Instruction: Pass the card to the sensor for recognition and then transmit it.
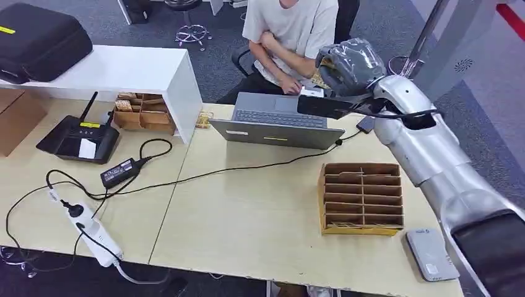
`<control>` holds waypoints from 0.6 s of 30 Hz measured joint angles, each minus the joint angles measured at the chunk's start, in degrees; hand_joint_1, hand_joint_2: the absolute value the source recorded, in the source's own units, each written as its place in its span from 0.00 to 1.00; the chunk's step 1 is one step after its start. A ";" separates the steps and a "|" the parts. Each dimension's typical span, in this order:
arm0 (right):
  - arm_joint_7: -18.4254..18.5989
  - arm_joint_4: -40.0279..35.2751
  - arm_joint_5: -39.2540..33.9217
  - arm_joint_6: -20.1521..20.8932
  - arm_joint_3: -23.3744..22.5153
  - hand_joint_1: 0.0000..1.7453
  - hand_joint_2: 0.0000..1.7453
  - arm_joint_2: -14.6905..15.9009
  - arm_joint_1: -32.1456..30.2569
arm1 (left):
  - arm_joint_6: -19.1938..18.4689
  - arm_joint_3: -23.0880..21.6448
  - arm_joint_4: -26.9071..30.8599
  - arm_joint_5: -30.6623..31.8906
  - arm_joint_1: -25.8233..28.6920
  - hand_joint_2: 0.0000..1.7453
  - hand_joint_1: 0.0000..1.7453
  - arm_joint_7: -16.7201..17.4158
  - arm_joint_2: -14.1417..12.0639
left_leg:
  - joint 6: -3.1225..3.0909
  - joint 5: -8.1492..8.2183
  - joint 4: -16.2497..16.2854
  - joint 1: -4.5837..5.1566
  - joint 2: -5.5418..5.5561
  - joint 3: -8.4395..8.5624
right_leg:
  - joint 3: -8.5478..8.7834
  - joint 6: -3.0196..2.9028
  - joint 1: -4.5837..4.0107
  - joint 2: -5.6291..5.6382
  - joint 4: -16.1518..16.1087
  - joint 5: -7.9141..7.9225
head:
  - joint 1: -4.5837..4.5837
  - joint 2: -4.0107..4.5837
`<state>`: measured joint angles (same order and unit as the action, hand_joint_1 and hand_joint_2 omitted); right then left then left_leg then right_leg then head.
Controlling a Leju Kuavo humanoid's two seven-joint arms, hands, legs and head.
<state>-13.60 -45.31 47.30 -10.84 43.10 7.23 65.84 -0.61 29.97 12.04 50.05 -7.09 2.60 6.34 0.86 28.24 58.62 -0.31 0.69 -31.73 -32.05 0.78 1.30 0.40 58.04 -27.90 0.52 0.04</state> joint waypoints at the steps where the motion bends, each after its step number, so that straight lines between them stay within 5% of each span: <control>1: 0.19 0.00 0.04 -0.11 -0.04 1.00 1.00 0.11 0.00 | -0.09 0.04 0.00 -0.07 0.01 1.00 0.00 0.44 0.00 | 0.00 0.00 0.01 0.00 0.00 0.00 | 0.00 0.00 0.00 0.00 0.00 0.00 | 0.00 0.00; 10: -0.11 -0.50 -0.28 -1.95 -2.08 1.00 1.00 5.86 -1.19 | 0.02 1.71 0.00 -1.42 1.59 1.00 0.00 0.90 -0.04 | -0.01 0.00 0.10 0.00 0.16 -0.12 | -0.02 0.01 0.00 -0.17 -0.01 0.00 | 0.00 0.00; 18: 0.96 -2.84 -1.07 -5.60 -7.59 1.00 1.00 16.99 -9.27 | 3.71 2.40 -0.24 -0.48 3.74 1.00 0.00 0.26 3.91 | -0.09 0.06 0.31 0.01 0.42 -0.32 | 0.01 0.10 0.00 -0.43 -0.12 0.03 | 0.07 0.00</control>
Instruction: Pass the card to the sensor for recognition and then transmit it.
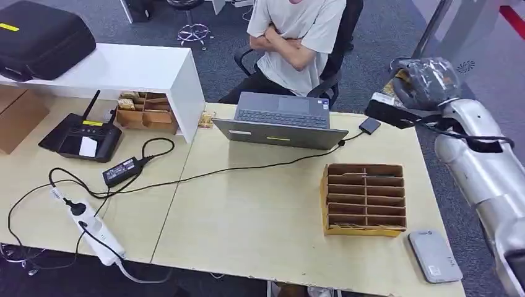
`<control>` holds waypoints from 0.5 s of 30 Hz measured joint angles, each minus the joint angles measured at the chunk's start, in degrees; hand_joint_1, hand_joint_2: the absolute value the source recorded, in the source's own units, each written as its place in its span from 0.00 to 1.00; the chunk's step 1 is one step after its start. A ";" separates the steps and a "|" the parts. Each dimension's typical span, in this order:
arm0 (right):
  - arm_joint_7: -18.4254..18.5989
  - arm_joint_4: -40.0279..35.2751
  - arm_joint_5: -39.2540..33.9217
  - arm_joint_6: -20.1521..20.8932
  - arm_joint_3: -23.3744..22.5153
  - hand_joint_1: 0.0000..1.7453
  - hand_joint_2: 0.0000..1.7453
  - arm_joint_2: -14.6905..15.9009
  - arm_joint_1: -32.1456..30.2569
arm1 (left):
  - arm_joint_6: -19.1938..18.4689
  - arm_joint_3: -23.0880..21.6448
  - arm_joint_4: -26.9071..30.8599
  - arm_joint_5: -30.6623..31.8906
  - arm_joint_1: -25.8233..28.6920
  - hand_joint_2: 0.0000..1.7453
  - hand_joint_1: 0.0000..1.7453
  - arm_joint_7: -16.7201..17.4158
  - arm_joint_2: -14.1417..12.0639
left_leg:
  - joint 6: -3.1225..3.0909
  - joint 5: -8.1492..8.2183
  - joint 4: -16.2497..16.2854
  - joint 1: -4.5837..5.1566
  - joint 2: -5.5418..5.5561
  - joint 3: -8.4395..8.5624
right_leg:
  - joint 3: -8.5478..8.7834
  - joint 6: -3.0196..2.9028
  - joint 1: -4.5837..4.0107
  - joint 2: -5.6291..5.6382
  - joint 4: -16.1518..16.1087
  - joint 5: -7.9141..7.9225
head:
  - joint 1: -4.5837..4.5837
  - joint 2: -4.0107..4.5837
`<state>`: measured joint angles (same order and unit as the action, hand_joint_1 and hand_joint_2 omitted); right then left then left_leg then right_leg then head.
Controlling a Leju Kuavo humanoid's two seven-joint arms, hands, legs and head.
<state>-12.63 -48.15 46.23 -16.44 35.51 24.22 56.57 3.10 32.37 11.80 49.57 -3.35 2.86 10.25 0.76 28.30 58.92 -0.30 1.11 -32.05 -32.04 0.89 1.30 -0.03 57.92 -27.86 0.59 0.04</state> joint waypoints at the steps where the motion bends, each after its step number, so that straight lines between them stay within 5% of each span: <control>1: 0.02 -0.63 0.02 -0.09 -1.04 1.00 1.00 1.39 -1.51 | -0.02 0.02 -0.09 -0.02 0.23 1.00 0.00 0.00 0.61 | -0.02 0.02 0.01 0.01 -0.02 -0.01 | -0.01 0.01 0.01 0.02 0.00 0.01 | -0.07 0.00; 7: 0.85 -4.95 0.87 -0.96 -6.42 1.00 1.00 6.37 -9.66 | -0.37 0.81 -0.09 -0.55 0.24 1.00 0.00 -0.02 1.11 | -0.09 0.05 0.03 0.00 -0.04 -0.02 | -0.08 0.04 0.00 0.04 0.02 0.03 | -0.09 0.00; 15: 4.18 -16.92 5.58 -2.58 -14.40 1.00 1.00 9.26 -23.89 | -0.22 2.65 -0.09 -1.25 0.24 1.00 0.00 -0.17 1.59 | -0.08 0.05 0.02 -0.15 -0.05 -0.09 | -0.12 0.03 -0.13 0.04 0.03 0.02 | -0.07 0.00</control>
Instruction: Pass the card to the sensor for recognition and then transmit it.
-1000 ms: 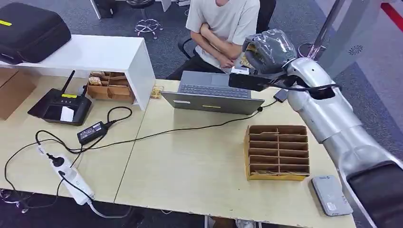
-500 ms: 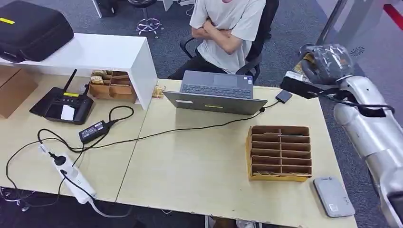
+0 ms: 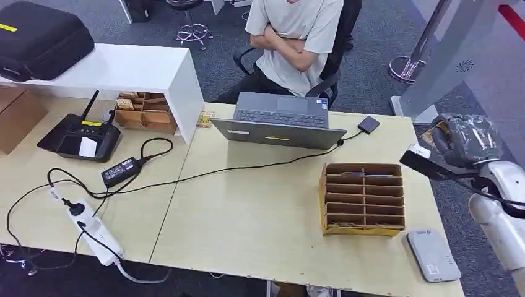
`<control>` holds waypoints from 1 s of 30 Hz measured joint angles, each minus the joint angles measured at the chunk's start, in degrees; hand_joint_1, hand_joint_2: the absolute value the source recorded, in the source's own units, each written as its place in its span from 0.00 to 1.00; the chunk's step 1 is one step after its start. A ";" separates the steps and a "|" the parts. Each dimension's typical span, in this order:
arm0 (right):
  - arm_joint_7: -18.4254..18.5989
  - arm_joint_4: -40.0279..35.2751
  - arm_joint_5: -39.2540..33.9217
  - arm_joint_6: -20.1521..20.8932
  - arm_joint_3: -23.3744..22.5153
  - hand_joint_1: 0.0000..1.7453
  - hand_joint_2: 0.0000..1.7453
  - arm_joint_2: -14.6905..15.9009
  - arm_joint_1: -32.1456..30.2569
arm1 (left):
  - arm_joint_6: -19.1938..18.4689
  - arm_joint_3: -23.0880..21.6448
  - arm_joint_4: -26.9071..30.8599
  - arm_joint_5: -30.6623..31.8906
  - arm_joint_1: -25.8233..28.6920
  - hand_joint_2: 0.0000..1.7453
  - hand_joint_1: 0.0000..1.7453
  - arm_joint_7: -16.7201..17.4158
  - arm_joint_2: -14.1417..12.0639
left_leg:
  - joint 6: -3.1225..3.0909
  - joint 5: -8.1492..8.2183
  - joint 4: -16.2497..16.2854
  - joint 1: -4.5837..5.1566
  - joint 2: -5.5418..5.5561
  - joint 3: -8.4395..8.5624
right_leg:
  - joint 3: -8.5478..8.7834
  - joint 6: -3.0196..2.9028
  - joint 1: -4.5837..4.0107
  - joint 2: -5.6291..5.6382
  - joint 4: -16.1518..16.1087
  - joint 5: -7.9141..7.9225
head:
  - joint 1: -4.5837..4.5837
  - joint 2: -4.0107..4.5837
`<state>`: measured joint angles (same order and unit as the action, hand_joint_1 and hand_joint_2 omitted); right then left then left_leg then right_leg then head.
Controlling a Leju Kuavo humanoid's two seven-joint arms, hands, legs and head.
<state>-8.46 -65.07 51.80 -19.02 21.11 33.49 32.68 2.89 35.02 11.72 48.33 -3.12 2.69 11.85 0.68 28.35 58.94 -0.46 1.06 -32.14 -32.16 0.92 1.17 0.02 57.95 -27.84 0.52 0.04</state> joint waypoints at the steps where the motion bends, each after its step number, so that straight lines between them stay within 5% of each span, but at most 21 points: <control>1: 0.46 -1.31 0.66 0.04 -0.74 1.00 1.00 0.13 -1.29 | 0.04 0.24 0.00 -0.11 0.00 1.00 0.00 0.00 0.02 | 0.00 0.00 0.00 0.00 0.00 -0.02 | -0.03 0.00 0.00 0.00 0.00 0.00 | 0.00 0.00; 17: 5.61 -17.35 3.91 6.16 -6.66 1.00 1.00 4.70 -14.82 | 0.87 3.56 0.00 -1.92 0.00 1.00 0.00 -0.35 0.17 | 0.00 0.00 0.01 0.00 -0.07 -0.06 | -0.07 0.00 0.00 0.04 0.00 0.00 | -0.02 0.00; 30: 8.52 -18.44 3.63 12.59 -5.92 1.00 1.00 5.18 -18.26 | 1.44 5.31 0.00 -2.60 -0.01 1.00 0.00 -0.50 0.48 | 0.00 0.00 0.01 0.00 -0.08 -0.07 | -0.07 0.00 0.00 0.05 0.00 0.01 | 0.00 0.00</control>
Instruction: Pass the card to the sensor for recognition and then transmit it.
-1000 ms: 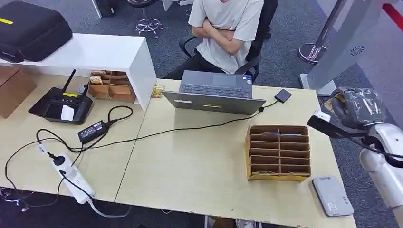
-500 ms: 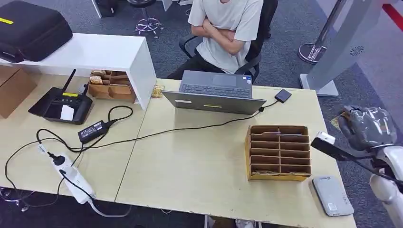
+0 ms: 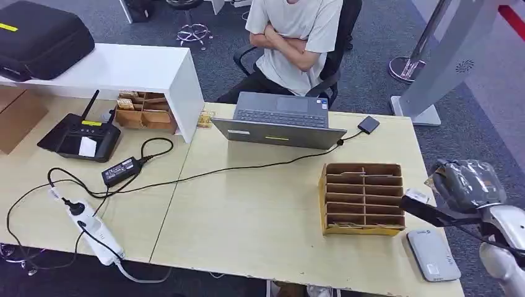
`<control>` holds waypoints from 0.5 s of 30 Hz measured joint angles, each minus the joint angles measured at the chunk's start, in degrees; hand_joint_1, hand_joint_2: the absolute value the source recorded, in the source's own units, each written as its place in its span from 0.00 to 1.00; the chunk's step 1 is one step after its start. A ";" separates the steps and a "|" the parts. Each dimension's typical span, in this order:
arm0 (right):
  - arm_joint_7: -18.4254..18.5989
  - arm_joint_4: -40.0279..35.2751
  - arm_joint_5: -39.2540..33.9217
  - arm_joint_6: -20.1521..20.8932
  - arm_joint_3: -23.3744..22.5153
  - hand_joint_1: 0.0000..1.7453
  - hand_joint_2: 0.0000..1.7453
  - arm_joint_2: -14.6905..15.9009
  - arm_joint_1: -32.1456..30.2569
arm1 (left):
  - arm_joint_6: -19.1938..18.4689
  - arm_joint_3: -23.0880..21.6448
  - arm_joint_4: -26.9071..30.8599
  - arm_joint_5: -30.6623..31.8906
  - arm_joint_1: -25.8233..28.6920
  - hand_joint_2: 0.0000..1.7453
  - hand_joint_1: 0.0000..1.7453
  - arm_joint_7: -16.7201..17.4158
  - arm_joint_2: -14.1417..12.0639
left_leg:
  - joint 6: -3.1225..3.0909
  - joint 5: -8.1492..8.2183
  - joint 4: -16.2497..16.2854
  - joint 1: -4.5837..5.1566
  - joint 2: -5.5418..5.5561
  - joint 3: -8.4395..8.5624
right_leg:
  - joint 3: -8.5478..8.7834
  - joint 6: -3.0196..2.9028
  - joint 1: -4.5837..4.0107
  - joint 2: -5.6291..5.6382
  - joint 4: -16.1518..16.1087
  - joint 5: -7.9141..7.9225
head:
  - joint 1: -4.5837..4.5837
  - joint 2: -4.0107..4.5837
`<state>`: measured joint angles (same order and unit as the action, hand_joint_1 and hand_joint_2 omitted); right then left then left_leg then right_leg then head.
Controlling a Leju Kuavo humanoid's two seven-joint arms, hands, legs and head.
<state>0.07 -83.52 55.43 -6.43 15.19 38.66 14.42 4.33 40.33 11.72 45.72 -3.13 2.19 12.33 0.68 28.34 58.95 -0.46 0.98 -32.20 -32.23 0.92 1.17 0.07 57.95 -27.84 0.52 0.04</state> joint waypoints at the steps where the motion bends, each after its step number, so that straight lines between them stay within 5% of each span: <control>1: 0.15 0.00 0.09 0.00 0.13 1.00 1.00 0.00 -0.35 | 0.07 0.09 0.00 -0.07 0.00 1.00 0.00 0.00 0.00 | 0.00 0.00 0.00 0.00 0.00 0.00 | 0.00 0.00 0.00 0.00 0.00 0.00 | 0.00 0.00; 15: 5.27 1.09 2.16 -0.02 -2.36 1.00 1.00 0.57 -5.25 | 0.35 1.14 0.00 -0.09 0.01 1.00 0.00 0.00 0.17 | 0.00 0.00 0.00 0.00 0.00 -0.01 | -0.02 0.00 0.00 0.00 0.00 0.00 | -0.02 0.00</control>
<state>5.33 -82.42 57.59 -6.45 12.83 39.23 9.17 4.68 41.46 11.72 45.64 -3.11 2.19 12.50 0.68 28.34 58.95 -0.46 0.97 -32.22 -32.25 0.92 1.18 0.07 57.95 -27.84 0.50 0.04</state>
